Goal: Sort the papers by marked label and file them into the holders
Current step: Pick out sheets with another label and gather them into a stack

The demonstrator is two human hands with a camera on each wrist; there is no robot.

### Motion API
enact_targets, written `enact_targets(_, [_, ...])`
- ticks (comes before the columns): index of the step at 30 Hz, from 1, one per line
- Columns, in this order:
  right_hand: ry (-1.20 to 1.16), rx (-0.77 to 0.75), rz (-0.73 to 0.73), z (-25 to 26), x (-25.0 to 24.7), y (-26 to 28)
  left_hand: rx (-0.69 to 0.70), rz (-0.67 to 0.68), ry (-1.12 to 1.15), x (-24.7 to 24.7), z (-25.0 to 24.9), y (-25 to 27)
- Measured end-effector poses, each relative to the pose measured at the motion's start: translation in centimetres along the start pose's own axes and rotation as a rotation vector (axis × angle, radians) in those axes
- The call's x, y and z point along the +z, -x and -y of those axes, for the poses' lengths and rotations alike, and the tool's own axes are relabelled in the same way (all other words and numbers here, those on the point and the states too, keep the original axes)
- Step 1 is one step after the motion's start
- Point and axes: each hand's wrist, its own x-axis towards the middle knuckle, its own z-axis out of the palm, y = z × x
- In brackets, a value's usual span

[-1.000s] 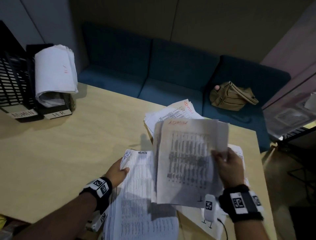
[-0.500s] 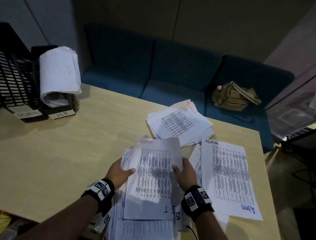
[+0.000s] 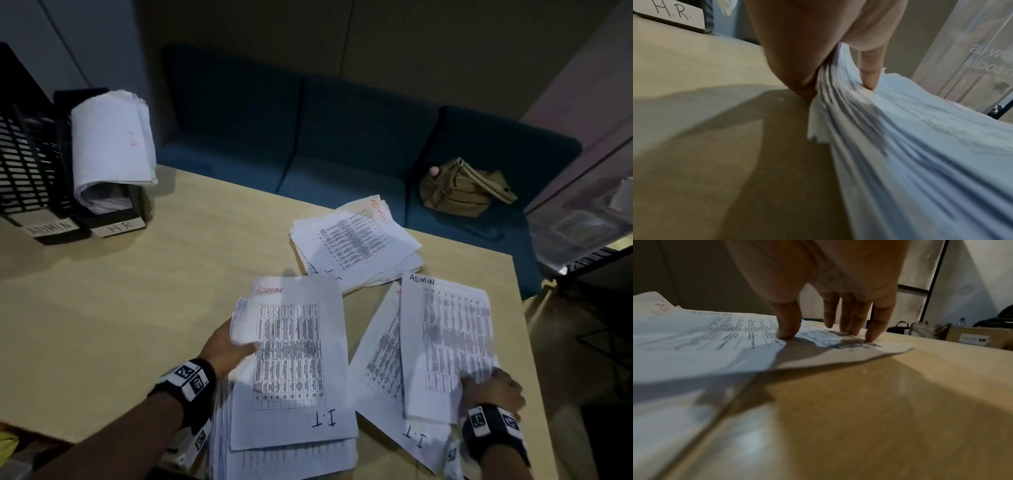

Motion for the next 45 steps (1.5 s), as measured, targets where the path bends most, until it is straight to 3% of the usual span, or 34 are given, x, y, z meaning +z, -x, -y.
enact_targets(11, [-0.063,0.022,0.005,0.3,-0.9,0.0,0.022,-0.009,-0.030,-0.3,1.6,-1.0])
enact_targets(18, [0.204,-0.001,0.056,-2.8,2.1,-5.7,0.037,-0.021,-0.051,-0.3,1.9,-0.9])
enact_targets(22, [0.066,-0.032,0.083,-0.8,-1.3,-1.5,0.038,-0.015,-0.044,-0.2,2.1,-1.1])
enact_targets(26, [-0.099,-0.013,0.135,-1.1,-2.2,-0.5,0.037,-0.027,-0.038,-0.2,2.2,-1.2])
enact_targets(31, [-0.081,-0.077,0.094,-0.4,-1.3,-0.7,0.039,-0.025,-0.041,0.0,2.0,-1.1])
enact_targets(34, [-0.098,-0.112,-0.026,0.5,-0.6,-1.0,0.049,-0.020,-0.045,0.0,2.0,-1.2])
enact_targets(41, [0.039,-0.232,0.020,3.1,1.3,2.1,0.048,-0.021,-0.074,-0.1,2.3,-1.5])
enact_targets(45, [-0.084,-0.235,0.058,3.7,1.1,2.8,0.042,-0.027,-0.068,0.0,2.3,-1.4])
